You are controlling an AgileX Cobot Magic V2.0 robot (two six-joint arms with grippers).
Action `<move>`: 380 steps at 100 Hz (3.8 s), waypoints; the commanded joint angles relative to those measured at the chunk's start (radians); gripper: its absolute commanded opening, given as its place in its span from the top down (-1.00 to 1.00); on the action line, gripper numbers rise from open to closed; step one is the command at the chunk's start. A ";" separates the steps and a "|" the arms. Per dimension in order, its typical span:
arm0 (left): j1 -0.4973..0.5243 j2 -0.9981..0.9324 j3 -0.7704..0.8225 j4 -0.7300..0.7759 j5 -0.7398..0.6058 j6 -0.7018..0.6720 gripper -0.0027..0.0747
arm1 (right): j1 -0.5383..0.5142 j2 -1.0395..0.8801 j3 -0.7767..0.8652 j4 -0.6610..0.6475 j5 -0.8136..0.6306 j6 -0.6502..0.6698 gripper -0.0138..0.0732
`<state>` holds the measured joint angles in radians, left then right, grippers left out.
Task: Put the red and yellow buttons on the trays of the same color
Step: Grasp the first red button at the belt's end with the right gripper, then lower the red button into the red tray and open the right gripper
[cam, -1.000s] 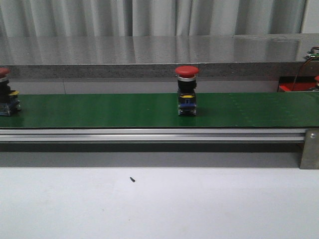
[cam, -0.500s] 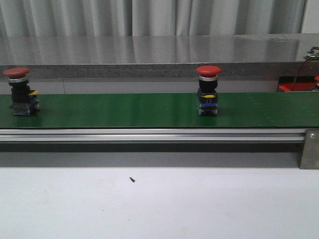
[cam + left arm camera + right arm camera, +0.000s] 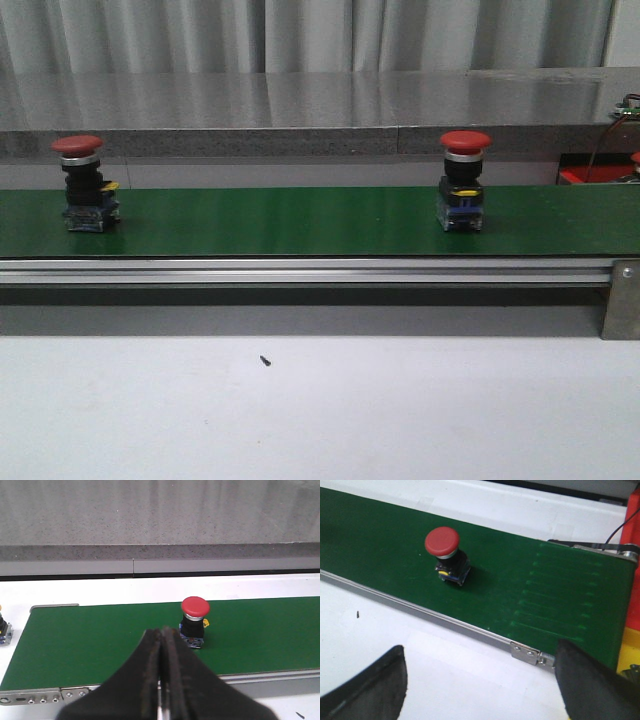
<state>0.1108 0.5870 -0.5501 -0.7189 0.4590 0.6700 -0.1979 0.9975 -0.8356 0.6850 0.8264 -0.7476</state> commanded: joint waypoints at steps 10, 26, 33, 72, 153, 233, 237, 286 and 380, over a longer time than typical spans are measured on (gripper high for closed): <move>-0.008 0.001 -0.030 -0.038 -0.060 0.003 0.98 | 0.038 0.100 -0.040 0.042 -0.060 -0.010 -0.70; -0.008 0.001 -0.030 -0.038 -0.060 0.003 0.98 | 0.095 0.227 -0.102 0.023 -0.097 -0.010 -0.70; -0.008 0.001 -0.030 -0.038 -0.060 0.003 0.98 | 0.118 0.281 -0.138 0.009 -0.118 -0.010 -0.70; -0.008 0.001 -0.030 -0.038 -0.060 0.003 0.98 | 0.153 0.520 -0.320 -0.008 -0.121 -0.010 -0.70; -0.008 0.001 -0.030 -0.038 -0.060 0.003 0.98 | 0.081 0.628 -0.510 -0.050 -0.008 0.018 0.45; -0.008 0.001 -0.030 -0.038 -0.060 0.003 0.98 | -0.305 0.939 -0.800 -0.153 -0.140 0.053 0.45; -0.008 0.001 -0.030 -0.038 -0.060 0.003 0.98 | -0.308 0.954 -0.800 -0.153 -0.144 0.053 0.45; -0.008 0.001 -0.030 -0.038 -0.060 0.003 0.98 | -0.296 1.022 -0.800 -0.143 -0.157 0.052 0.45; -0.008 0.001 -0.030 -0.038 -0.060 0.003 0.98 | -0.295 0.842 -0.800 -0.082 -0.035 0.051 -0.56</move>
<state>0.1108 0.5854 -0.5501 -0.7240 0.4566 0.6726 -0.4978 1.9386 -1.6029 0.5472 0.7662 -0.6928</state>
